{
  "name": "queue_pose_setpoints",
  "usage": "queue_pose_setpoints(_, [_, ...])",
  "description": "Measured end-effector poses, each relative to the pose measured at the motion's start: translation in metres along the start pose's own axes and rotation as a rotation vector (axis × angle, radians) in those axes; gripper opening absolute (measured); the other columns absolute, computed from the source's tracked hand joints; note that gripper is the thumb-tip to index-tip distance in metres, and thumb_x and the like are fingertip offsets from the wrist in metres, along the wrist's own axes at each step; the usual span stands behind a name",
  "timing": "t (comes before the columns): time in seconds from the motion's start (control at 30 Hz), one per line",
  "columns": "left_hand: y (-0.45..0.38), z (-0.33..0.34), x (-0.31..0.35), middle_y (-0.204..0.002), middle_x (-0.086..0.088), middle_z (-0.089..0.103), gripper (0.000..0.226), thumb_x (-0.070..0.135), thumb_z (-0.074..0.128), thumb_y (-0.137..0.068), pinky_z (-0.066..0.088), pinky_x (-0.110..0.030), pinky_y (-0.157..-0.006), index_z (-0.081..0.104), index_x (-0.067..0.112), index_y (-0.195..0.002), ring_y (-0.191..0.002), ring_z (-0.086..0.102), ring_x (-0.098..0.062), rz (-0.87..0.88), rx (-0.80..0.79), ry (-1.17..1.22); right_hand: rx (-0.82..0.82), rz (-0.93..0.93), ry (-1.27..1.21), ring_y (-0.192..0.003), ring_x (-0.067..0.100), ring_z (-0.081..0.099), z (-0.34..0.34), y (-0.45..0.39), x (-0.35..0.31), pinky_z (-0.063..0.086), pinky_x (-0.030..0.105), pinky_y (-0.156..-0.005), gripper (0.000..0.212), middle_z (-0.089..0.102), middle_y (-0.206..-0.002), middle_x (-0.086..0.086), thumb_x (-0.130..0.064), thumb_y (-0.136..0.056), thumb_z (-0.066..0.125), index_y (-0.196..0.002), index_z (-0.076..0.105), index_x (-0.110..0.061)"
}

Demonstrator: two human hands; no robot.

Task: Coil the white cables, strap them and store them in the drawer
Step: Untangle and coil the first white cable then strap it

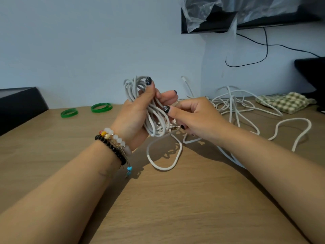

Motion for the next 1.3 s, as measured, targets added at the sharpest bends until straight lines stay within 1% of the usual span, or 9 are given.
queue_pose_setpoints(0.17, [-0.003, -0.009, 0.005, -0.057, 0.003, 0.057, 0.034, 0.033, 0.048, -0.099, 0.058, -0.029, -0.066, 0.051, 0.013, -0.073, -0.066, 0.067, -0.012, 0.056, 0.143, 0.049, -0.022, -0.110, 0.124, -0.039, 0.006, 0.045, 0.004, 0.004, -0.008, 0.041, 0.019, -0.050, 0.033, 0.051, -0.044, -0.007, -0.017, -0.095, 0.057, -0.064, 0.061, -0.026])
queue_pose_setpoints(0.33, [-0.004, -0.008, 0.009, -0.050, 0.006, 0.037, 0.034, 0.035, 0.050, -0.099, 0.050, -0.025, -0.055, 0.047, 0.014, -0.072, -0.044, 0.044, -0.008, 0.102, 0.231, 0.190, -0.136, -0.183, 0.146, -0.052, 0.021, 0.052, 0.017, 0.013, -0.018, 0.046, 0.037, -0.057, 0.021, 0.058, -0.063, 0.013, -0.021, -0.097, 0.054, -0.080, 0.066, -0.014])
queue_pose_setpoints(0.47, [-0.003, -0.009, 0.012, -0.054, 0.005, 0.045, 0.034, 0.038, 0.052, -0.097, 0.052, -0.026, -0.062, 0.049, 0.014, -0.073, -0.051, 0.053, -0.009, 0.108, 0.231, 0.207, -0.117, -0.256, 0.221, -0.054, 0.014, 0.048, 0.022, 0.015, -0.022, 0.040, 0.037, -0.054, 0.026, 0.058, -0.063, 0.007, -0.034, -0.092, 0.061, -0.097, 0.070, -0.011])
queue_pose_setpoints(0.6, [-0.002, -0.008, 0.008, -0.073, 0.004, 0.063, 0.036, 0.042, 0.051, -0.095, 0.054, -0.028, -0.071, 0.053, 0.017, -0.069, -0.091, 0.065, -0.011, 0.083, 0.176, 0.091, -0.096, -0.247, 0.313, -0.060, 0.020, 0.051, 0.021, 0.013, -0.019, 0.042, 0.038, -0.057, 0.031, 0.060, -0.066, 0.006, -0.044, -0.088, 0.064, -0.084, 0.068, -0.014])
queue_pose_setpoints(0.73, [-0.002, -0.007, 0.006, -0.096, 0.004, 0.070, 0.037, 0.044, 0.049, -0.095, 0.052, -0.034, -0.086, 0.053, 0.020, -0.066, -0.111, 0.061, -0.013, 0.063, 0.152, 0.042, -0.084, -0.246, 0.314, -0.061, 0.004, 0.055, 0.022, 0.015, -0.023, 0.045, 0.021, -0.056, 0.023, 0.064, -0.071, -0.010, -0.043, -0.082, 0.070, -0.096, 0.069, -0.024])
queue_pose_setpoints(0.87, [-0.001, -0.001, 0.001, -0.099, 0.003, 0.070, 0.041, 0.047, 0.047, -0.093, 0.054, -0.033, -0.085, 0.051, 0.021, -0.061, -0.109, 0.057, -0.013, 0.005, 0.044, 0.078, 0.013, -0.257, 0.350, -0.055, 0.009, 0.052, 0.018, 0.015, -0.023, 0.045, 0.030, -0.056, 0.010, 0.061, -0.061, -0.004, -0.028, -0.081, 0.069, -0.082, 0.069, -0.018])
queue_pose_setpoints(0.97, [-0.001, 0.001, 0.002, -0.102, 0.001, 0.071, 0.033, 0.049, 0.050, -0.083, 0.057, -0.034, -0.079, 0.046, 0.020, -0.068, -0.111, 0.060, -0.013, -0.018, -0.022, 0.100, 0.028, -0.250, 0.353, -0.053, 0.015, 0.047, 0.015, 0.014, -0.021, 0.044, 0.034, -0.057, 0.015, 0.058, -0.058, 0.002, -0.024, -0.081, 0.068, -0.077, 0.068, -0.010])
queue_pose_setpoints(1.13, [-0.001, 0.002, 0.001, -0.086, -0.003, 0.074, 0.031, 0.046, 0.053, -0.078, 0.058, -0.033, -0.069, 0.053, 0.016, -0.070, -0.093, 0.071, -0.014, -0.010, -0.011, 0.089, 0.082, -0.256, 0.390, -0.052, 0.017, 0.046, 0.012, 0.013, -0.021, 0.042, 0.037, -0.057, 0.019, 0.058, -0.056, 0.005, -0.022, -0.079, 0.069, -0.071, 0.066, -0.005])
queue_pose_setpoints(1.3, [-0.001, 0.001, -0.003, -0.070, -0.003, 0.066, 0.024, 0.034, 0.064, -0.075, 0.058, -0.034, -0.072, 0.066, 0.013, -0.064, -0.072, 0.067, -0.017, 0.037, 0.018, 0.018, 0.159, -0.243, 0.402, -0.058, 0.018, 0.059, 0.005, 0.009, -0.018, 0.050, 0.037, -0.058, 0.009, 0.066, -0.063, 0.005, -0.018, -0.078, 0.069, -0.075, 0.069, -0.009])
Point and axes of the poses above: each hand's wrist, its own y-axis away from the middle knuckle, its own z-axis out of the palm, x = y × z, the point moved 5 cm from there along -y, towards the middle knuckle
